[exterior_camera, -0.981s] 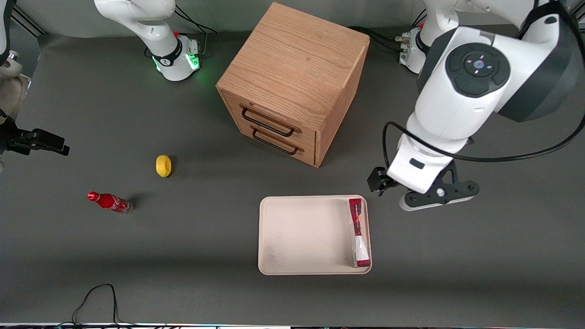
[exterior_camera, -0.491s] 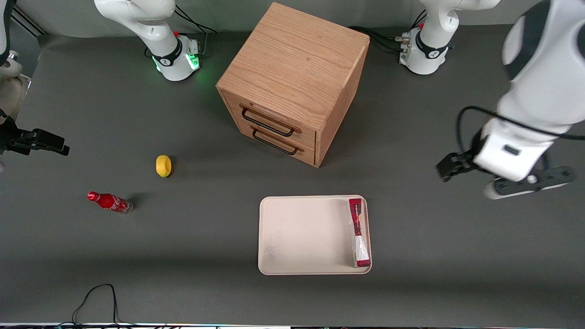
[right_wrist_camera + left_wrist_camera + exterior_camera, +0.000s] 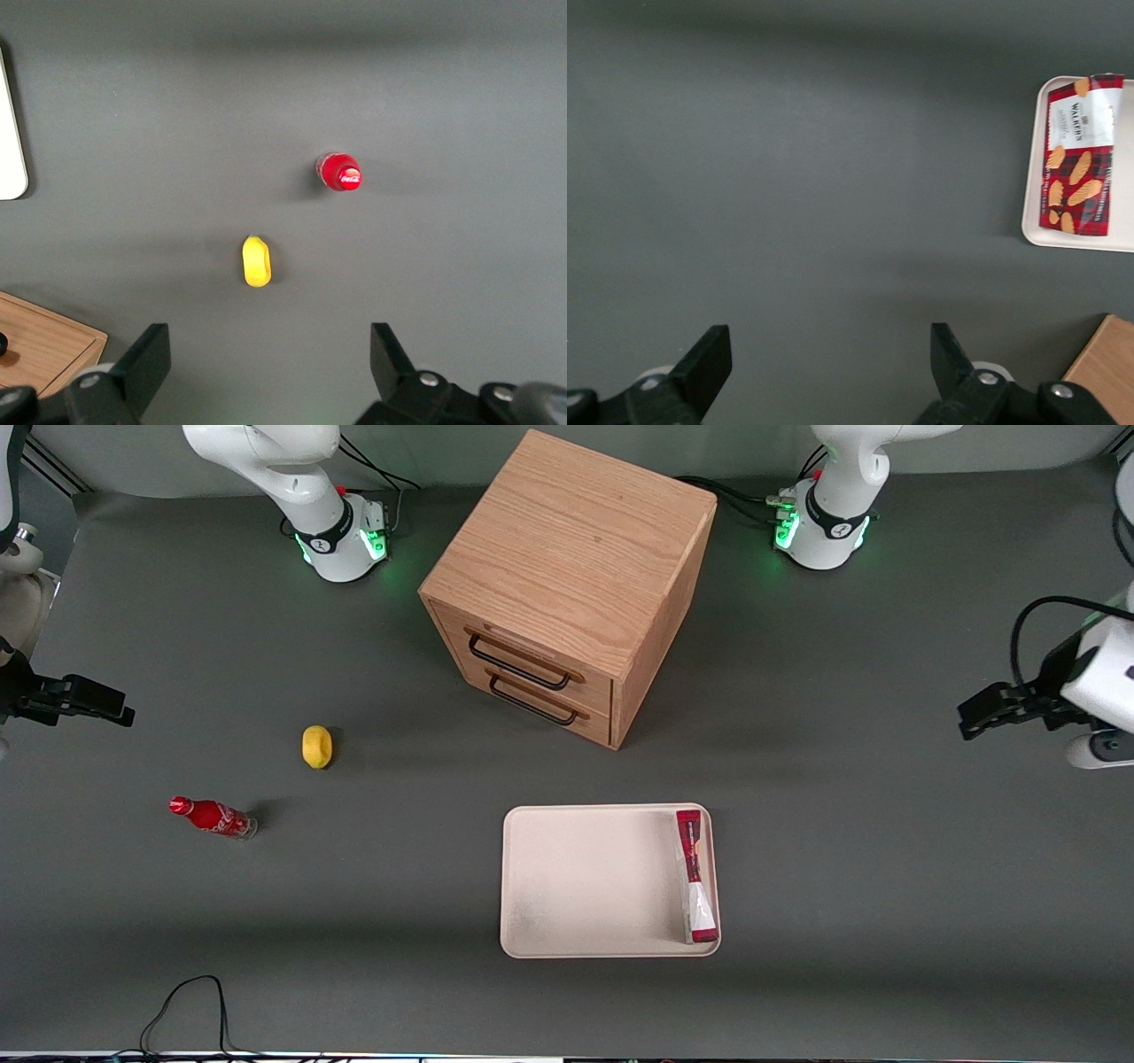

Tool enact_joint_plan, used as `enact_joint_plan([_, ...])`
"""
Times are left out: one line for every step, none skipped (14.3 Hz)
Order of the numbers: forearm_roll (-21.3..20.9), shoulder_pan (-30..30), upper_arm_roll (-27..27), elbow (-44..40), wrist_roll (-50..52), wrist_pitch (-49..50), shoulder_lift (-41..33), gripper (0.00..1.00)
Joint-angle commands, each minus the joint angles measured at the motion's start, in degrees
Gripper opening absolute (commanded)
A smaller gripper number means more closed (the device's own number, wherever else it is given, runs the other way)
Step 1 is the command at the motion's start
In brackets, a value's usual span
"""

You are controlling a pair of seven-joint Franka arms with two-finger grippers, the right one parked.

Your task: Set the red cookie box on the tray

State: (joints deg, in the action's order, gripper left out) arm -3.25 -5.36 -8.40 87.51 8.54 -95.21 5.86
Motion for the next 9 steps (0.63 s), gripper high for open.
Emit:
enact_joint_plan([0.9,-0.1,0.7,2.5,-1.2,-1.9,-2.1,1.0])
enact_joint_plan([1.2,0.7,2.1,2.3,-1.3,-2.1,-2.0,1.0])
enact_joint_plan([1.3,2.7,4.2,2.3,-1.4,-2.2,-2.1,1.0])
enact_joint_plan([1.7,3.4,5.7,2.3,-1.5,-2.6,-2.1,1.0])
enact_joint_plan([2.5,3.4,5.9,2.3,-2.0,-3.1,-2.1,1.0])
enact_joint_plan([2.7,3.0,5.9,2.4,-3.2,-2.5,-2.2,1.0])
enact_joint_plan([2.8,2.8,5.8,2.7,-4.6,-2.0,-2.2,1.0])
enact_joint_plan([3.3,2.8,5.5,2.8,-4.9,-1.9,-2.2,1.0])
enact_joint_plan([3.7,2.8,5.3,2.9,-5.0,-1.7,-2.3,1.0])
